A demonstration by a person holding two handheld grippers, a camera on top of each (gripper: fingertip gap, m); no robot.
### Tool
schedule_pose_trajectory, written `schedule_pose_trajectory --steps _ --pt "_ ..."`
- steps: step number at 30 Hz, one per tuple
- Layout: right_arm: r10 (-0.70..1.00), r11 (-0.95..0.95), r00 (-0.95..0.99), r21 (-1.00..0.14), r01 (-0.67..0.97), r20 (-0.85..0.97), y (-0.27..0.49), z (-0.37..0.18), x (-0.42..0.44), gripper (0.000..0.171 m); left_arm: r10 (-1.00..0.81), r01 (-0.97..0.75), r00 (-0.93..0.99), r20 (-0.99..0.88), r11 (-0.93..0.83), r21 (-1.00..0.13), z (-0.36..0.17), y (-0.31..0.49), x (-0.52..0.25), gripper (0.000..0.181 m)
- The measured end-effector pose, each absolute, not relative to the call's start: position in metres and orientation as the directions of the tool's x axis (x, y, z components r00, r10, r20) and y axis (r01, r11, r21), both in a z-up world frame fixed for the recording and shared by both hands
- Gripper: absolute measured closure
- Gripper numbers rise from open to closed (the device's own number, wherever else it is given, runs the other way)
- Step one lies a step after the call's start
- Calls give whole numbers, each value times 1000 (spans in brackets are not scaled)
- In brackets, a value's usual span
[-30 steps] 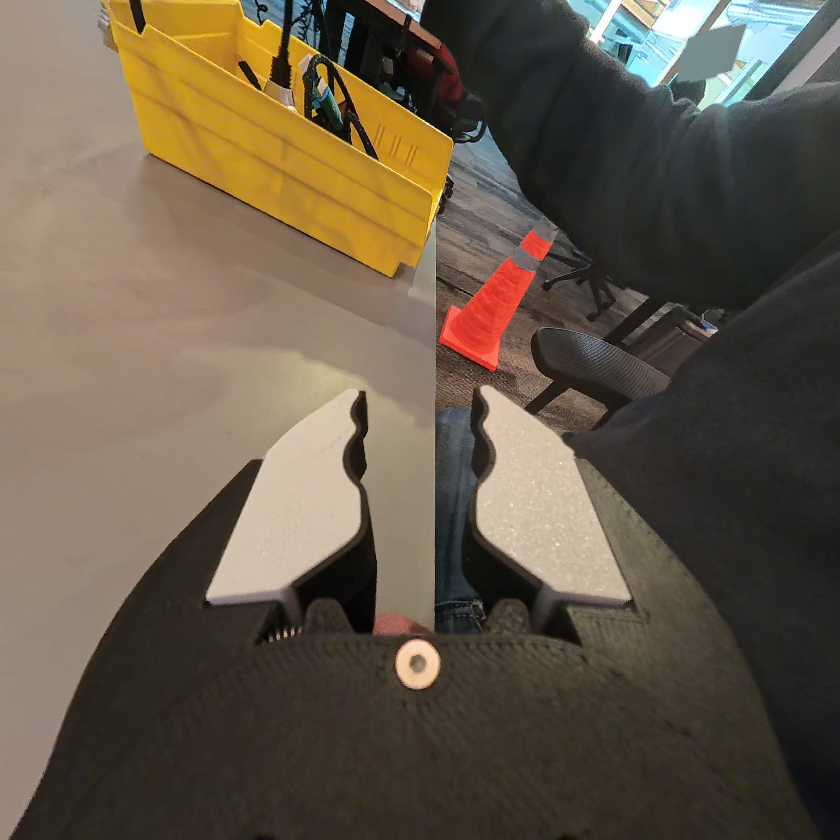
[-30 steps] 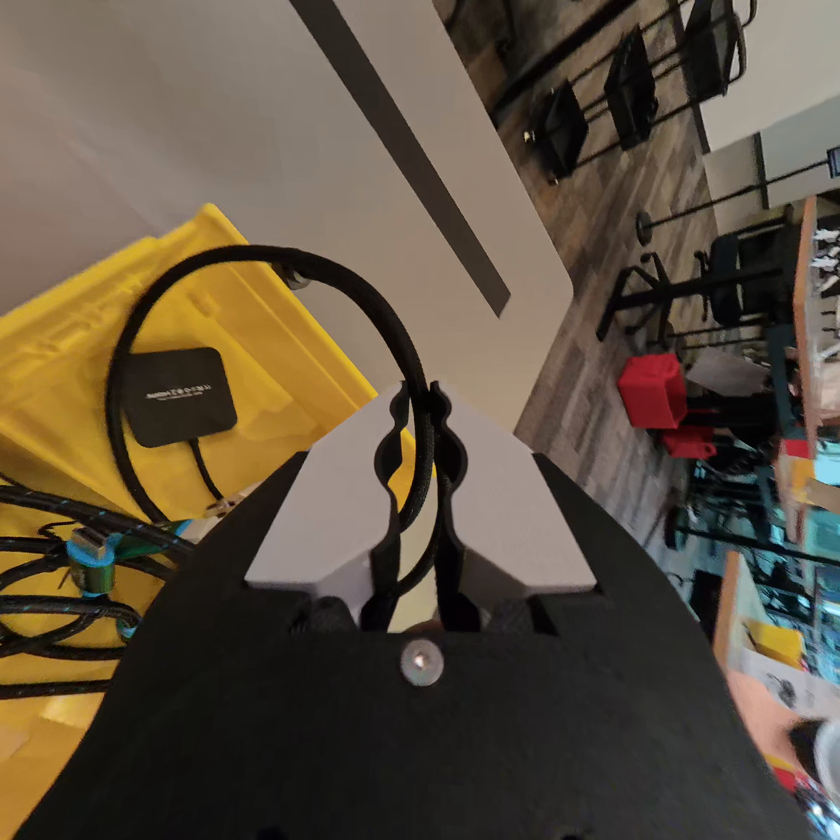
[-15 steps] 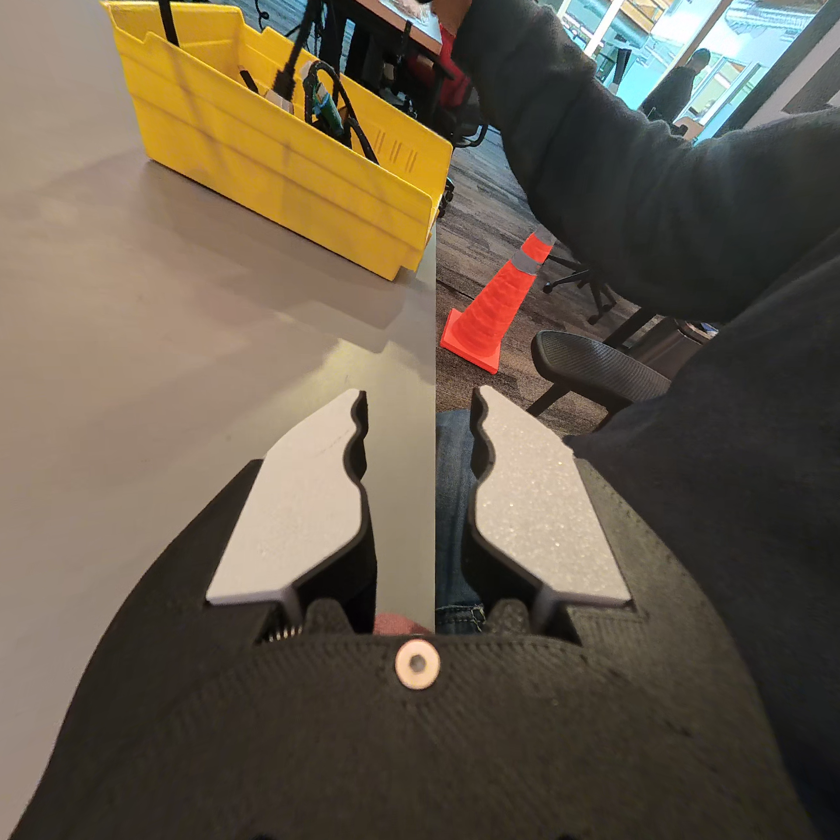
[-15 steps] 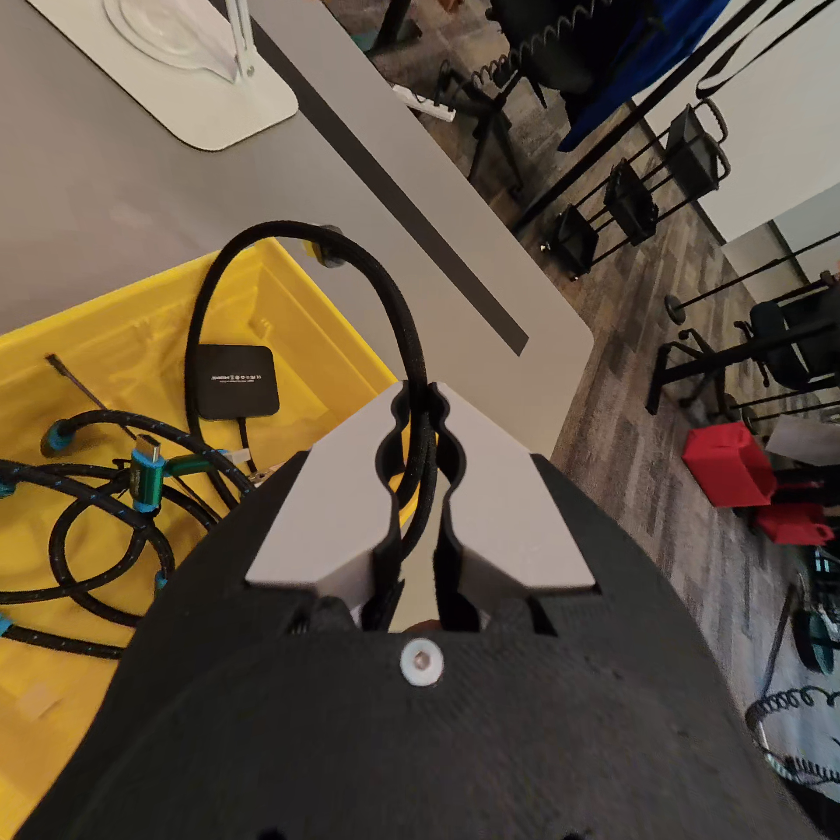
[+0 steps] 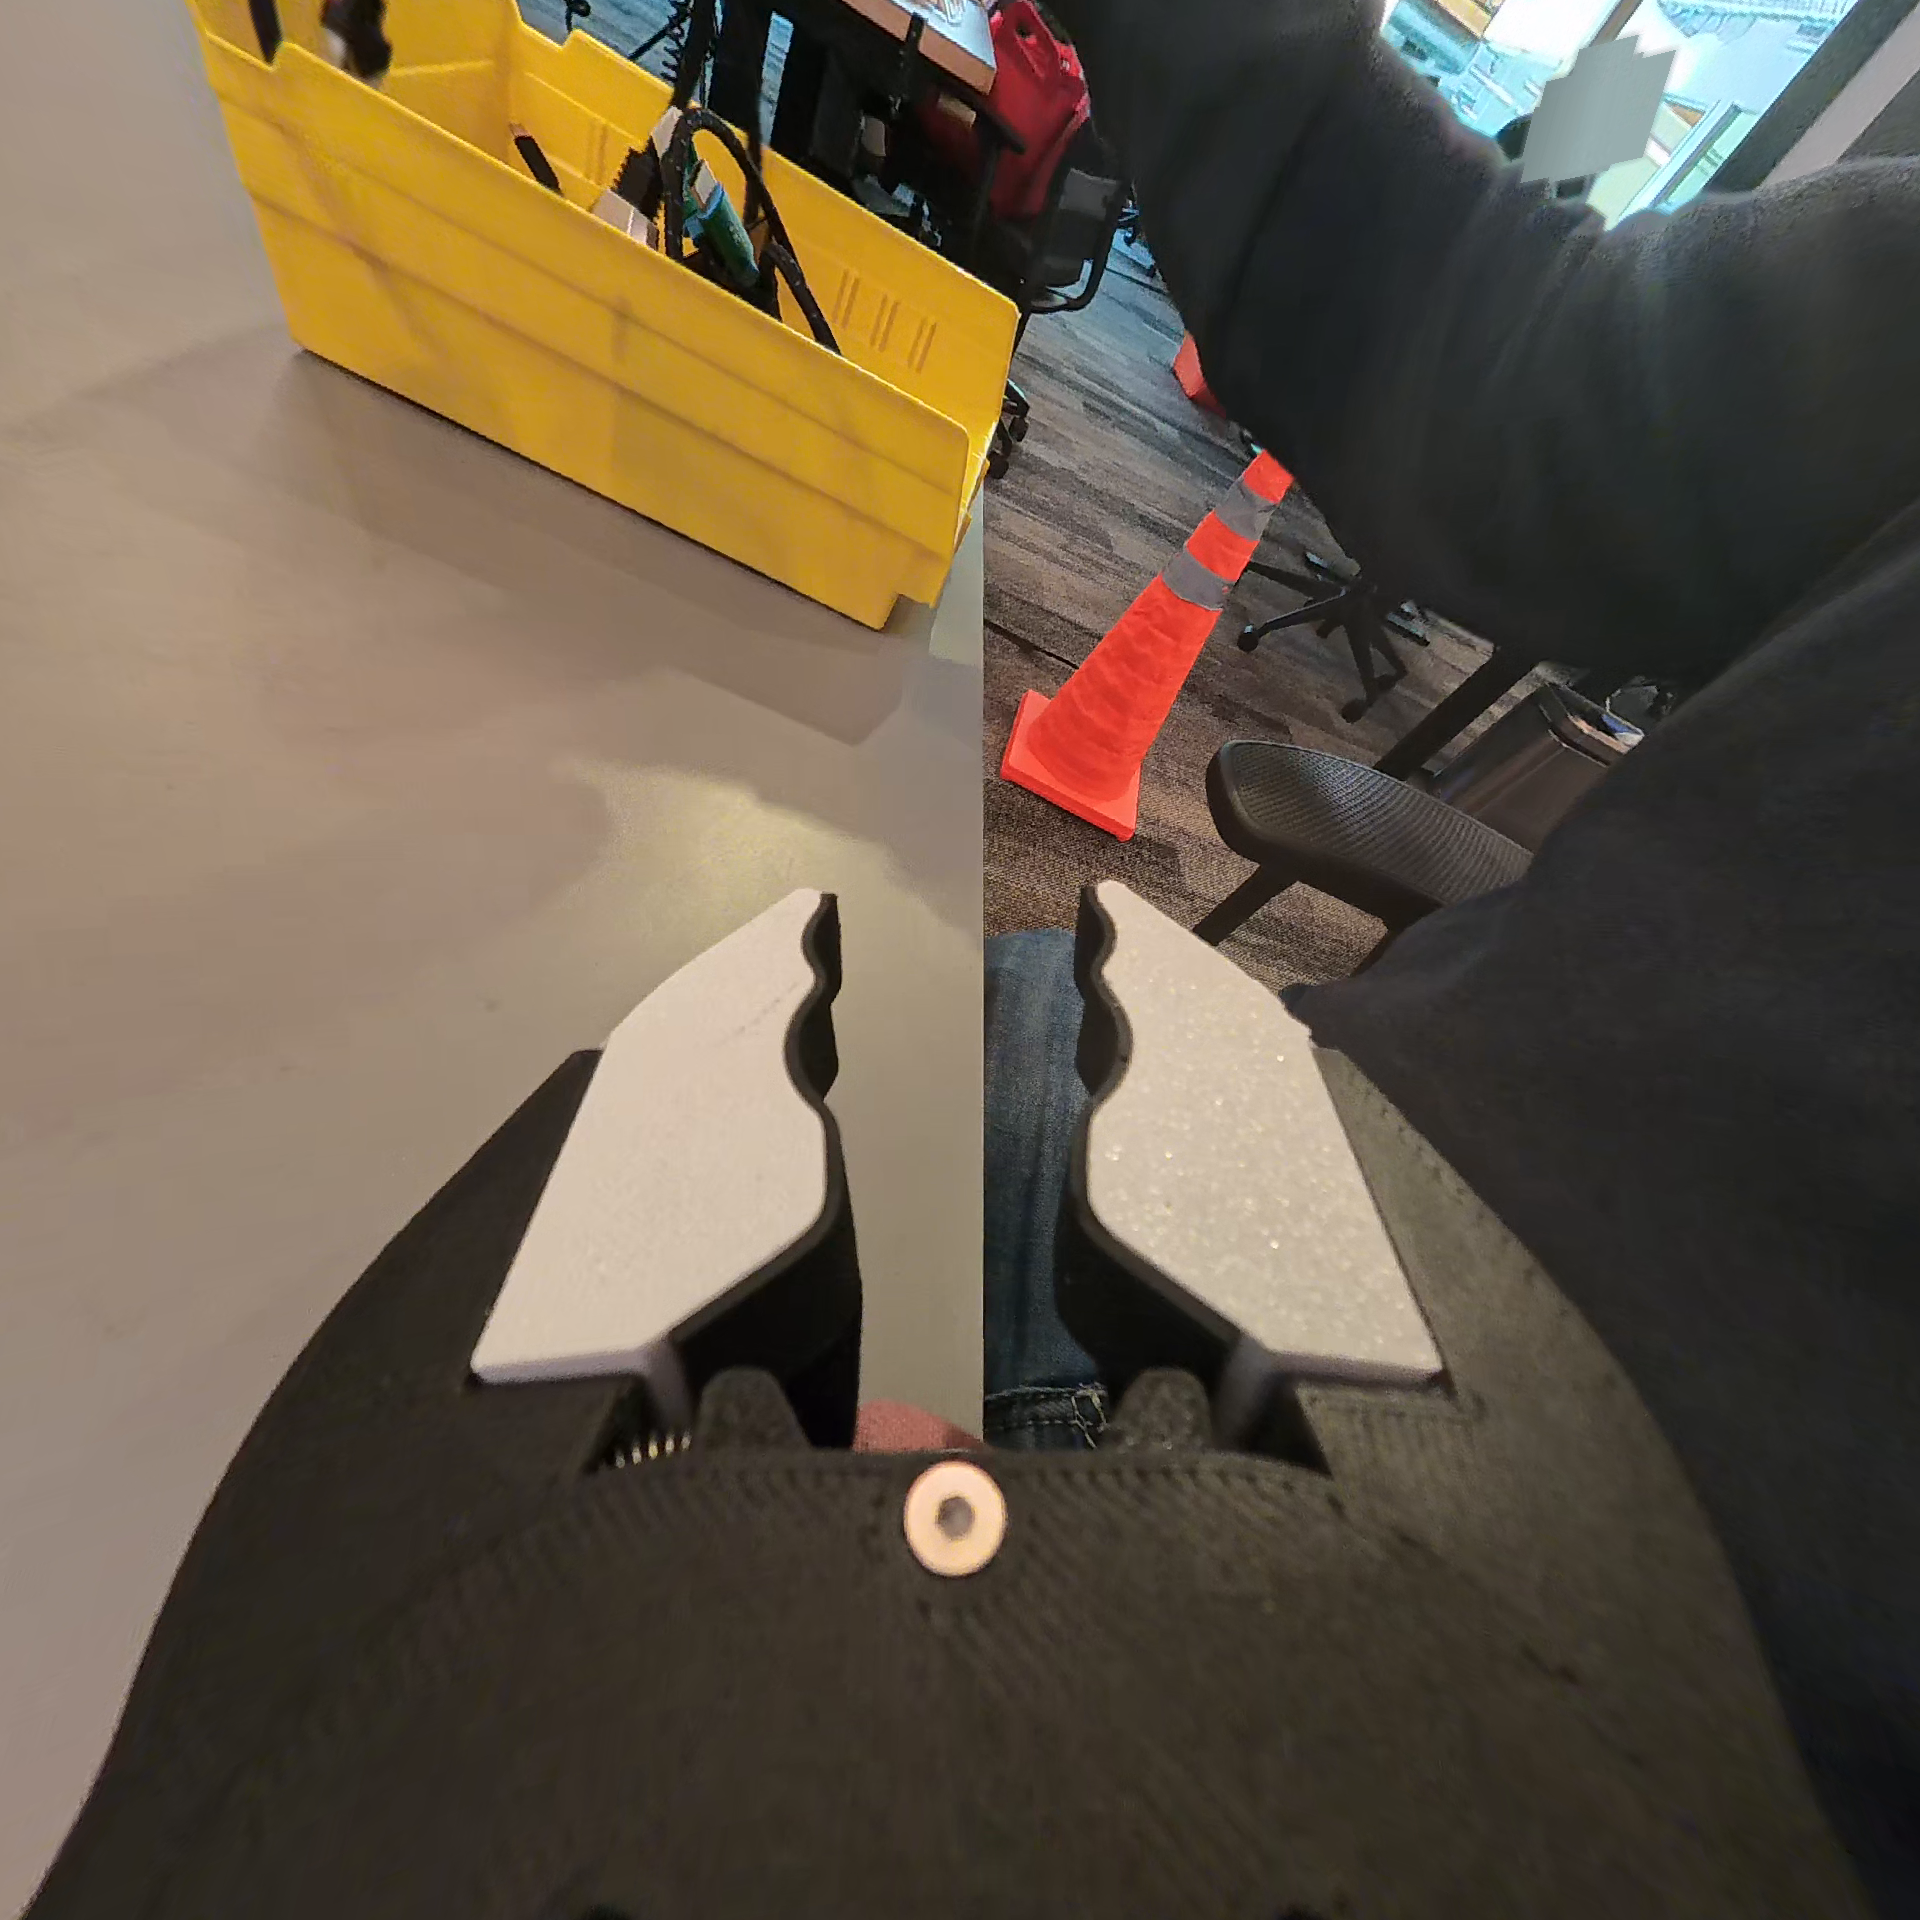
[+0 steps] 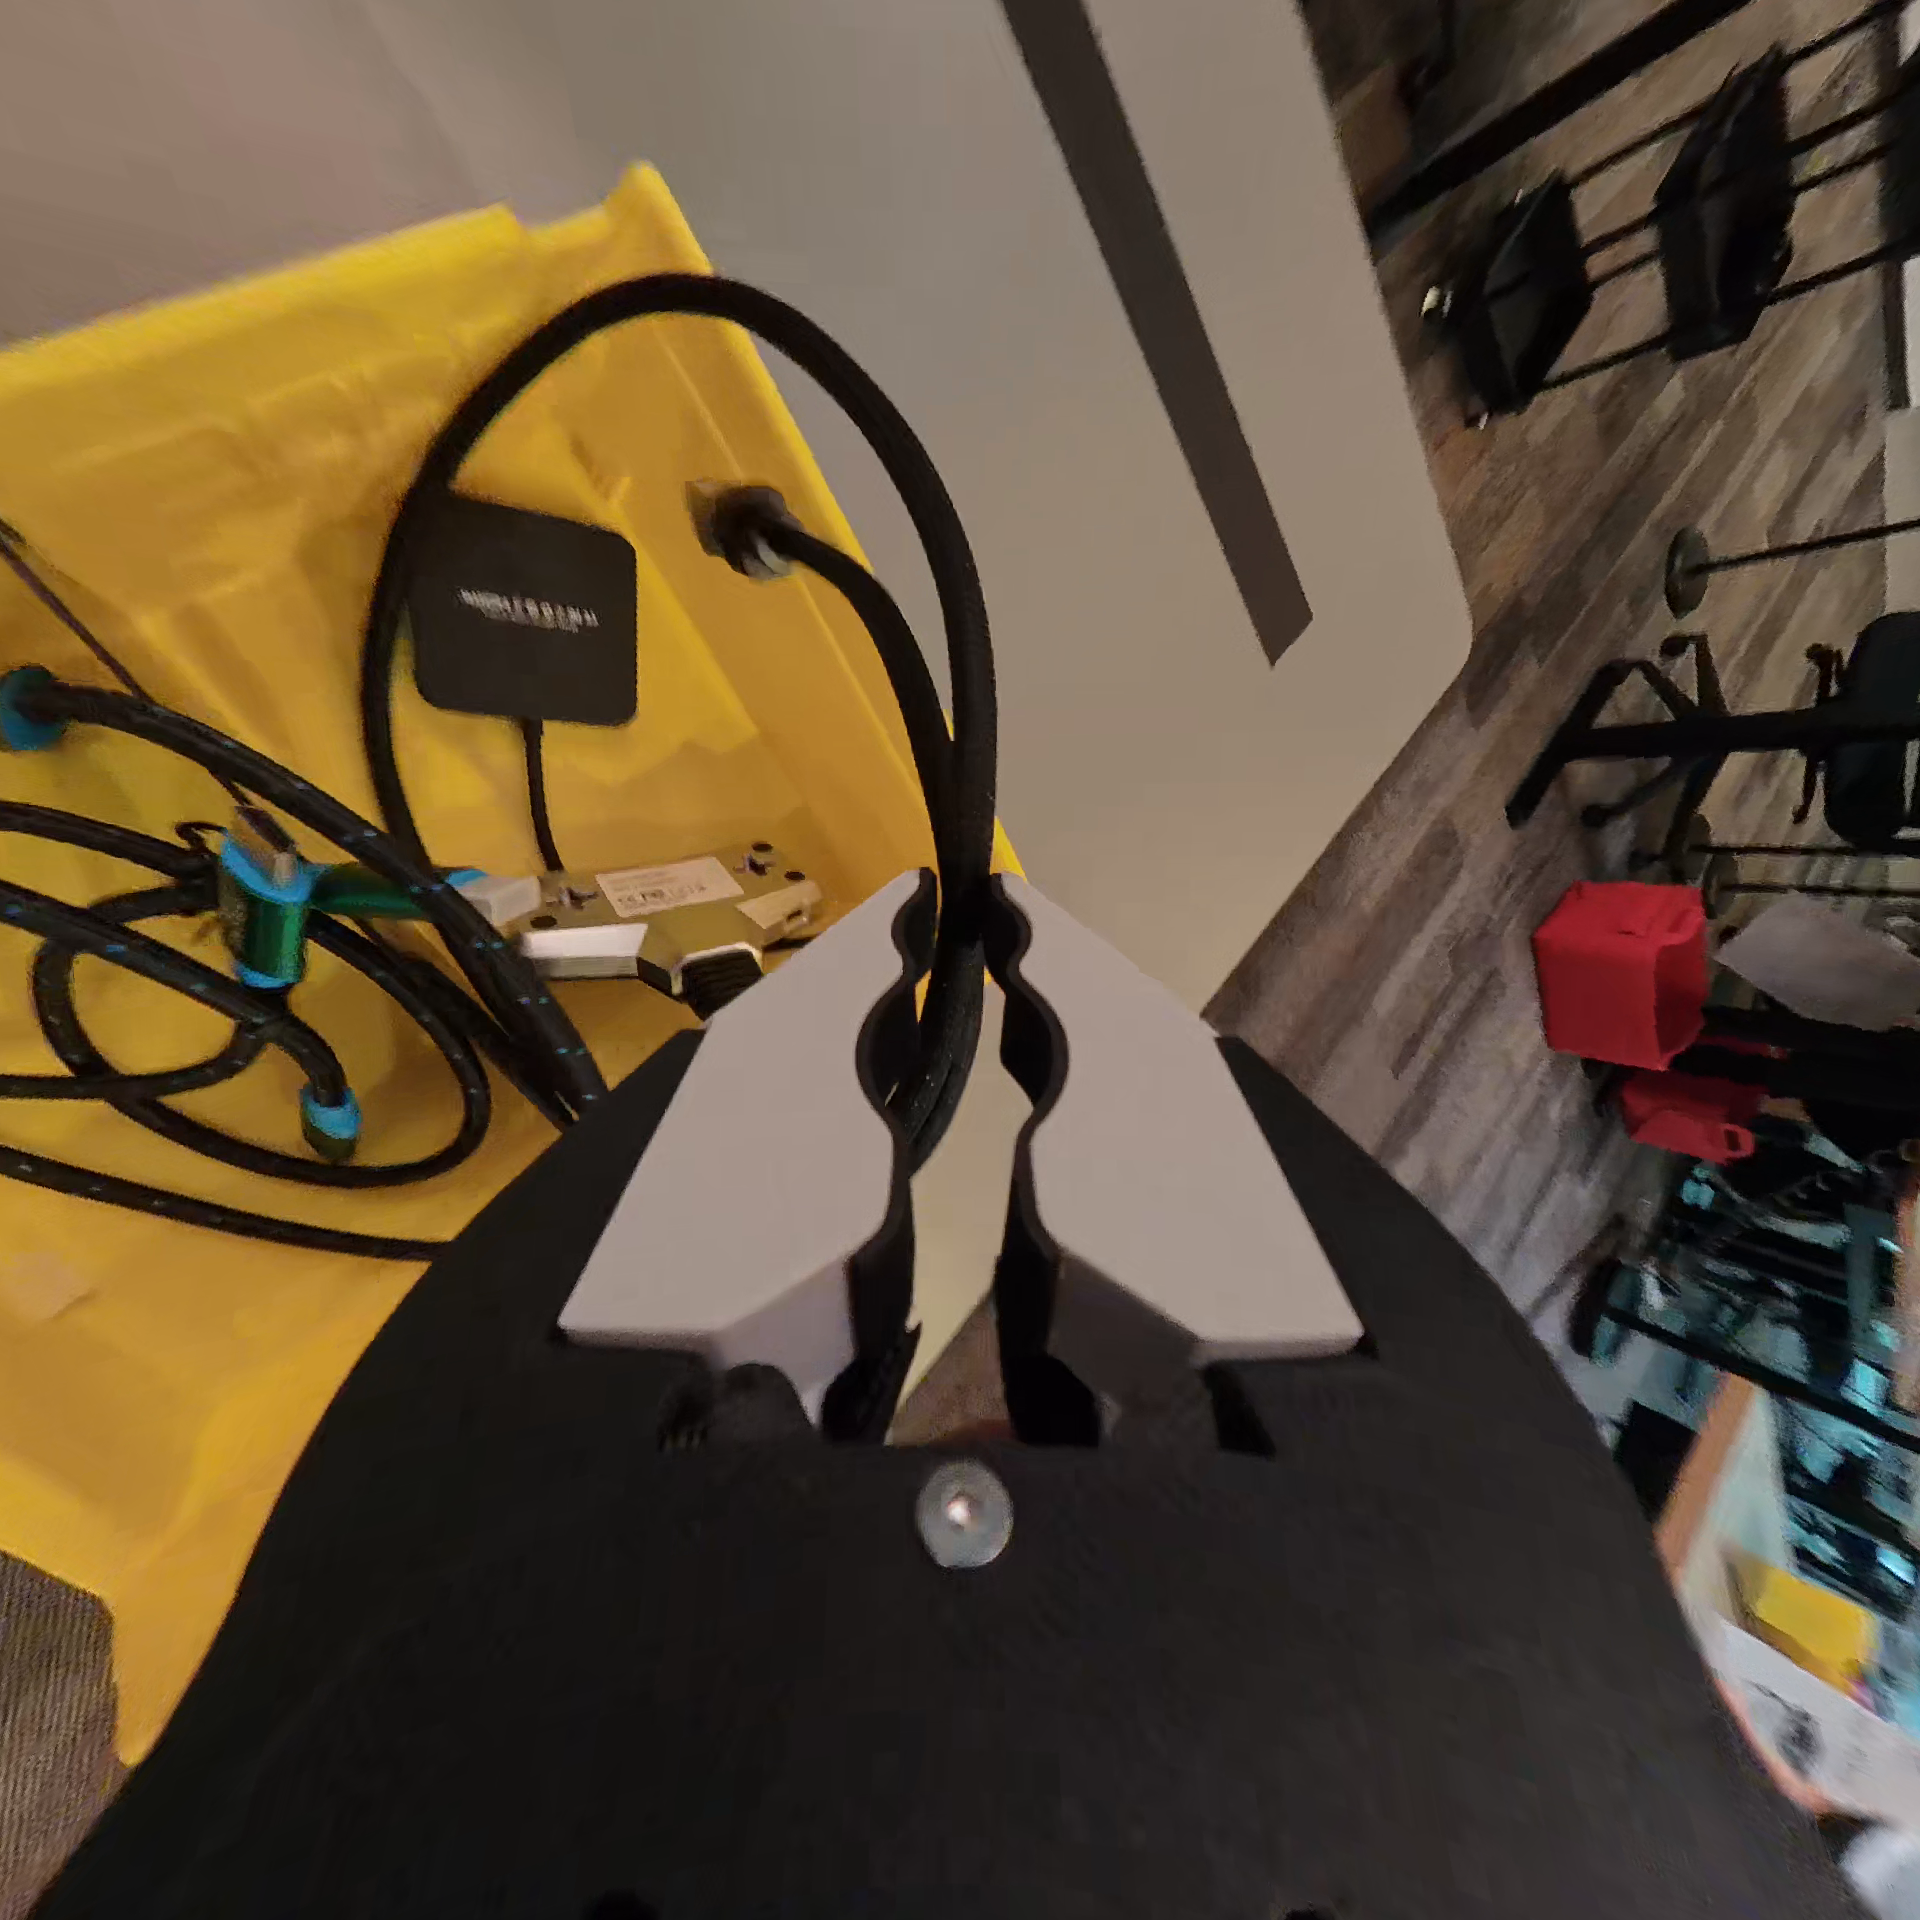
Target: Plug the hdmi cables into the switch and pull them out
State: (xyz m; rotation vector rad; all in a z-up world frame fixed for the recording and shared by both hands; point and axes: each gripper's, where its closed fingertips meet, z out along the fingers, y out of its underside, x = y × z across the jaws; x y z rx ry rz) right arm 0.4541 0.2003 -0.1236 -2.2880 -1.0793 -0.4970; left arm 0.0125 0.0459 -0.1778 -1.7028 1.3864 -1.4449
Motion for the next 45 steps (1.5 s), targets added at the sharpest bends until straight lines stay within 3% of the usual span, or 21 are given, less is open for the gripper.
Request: schedule_pose_trajectory --steps 4,6,10,14,19,23,25,28,32,36,38,42,45 --pt "620 -590 549 -127 797 561 209 -143 457 134 -912 -371 -85 402 -346 -862 -177 46 12 138" --pt "584 -608 528 -99 788 617 215 -136 459 126 -918 -373 -78 390 -336 -865 -177 47 11 138" --pt "458 -610 596 -255 750 659 216 -103 448 131 -940 -368 -42 339 -301 -880 -170 58 3 137" --pt "345 -647 715 -398 651 608 191 -86 457 122 -971 -368 76 225 -238 -899 -146 88 -25 133" --pt "319 -739 895 -510 440 312 138 -119 465 106 -918 -455 394 -46 -151 -878 -100 151 -124 124" --pt "254 -801 951 -514 308 174 105 -150 480 95 -703 -451 696 -142 -275 -849 -82 191 -241 96" --pt "203 -840 973 -491 232 113 92 -171 487 74 -601 -399 792 -110 -373 -838 -87 195 -295 86" --pt "188 -895 977 -393 213 100 72 -204 492 68 -456 -335 887 -74 -523 -784 -114 191 -363 83" --pt "193 -932 981 -306 194 33 61 -237 482 73 -354 -282 935 -10 -728 -625 -176 168 -416 78" --pt "224 -945 974 -250 211 -26 60 -265 468 84 -237 -259 966 -107 -864 -431 -240 145 -469 75" --pt "219 -945 975 -251 209 -15 64 -272 468 94 -230 -204 973 20 -898 -390 -260 136 -467 75" --pt "196 -943 978 -289 168 -72 68 -270 465 136 -277 -186 942 190 -900 -394 -268 135 -448 111" --pt "206 -935 971 -319 158 -122 71 -273 456 138 -331 -247 923 194 -900 -359 -278 132 -438 138"
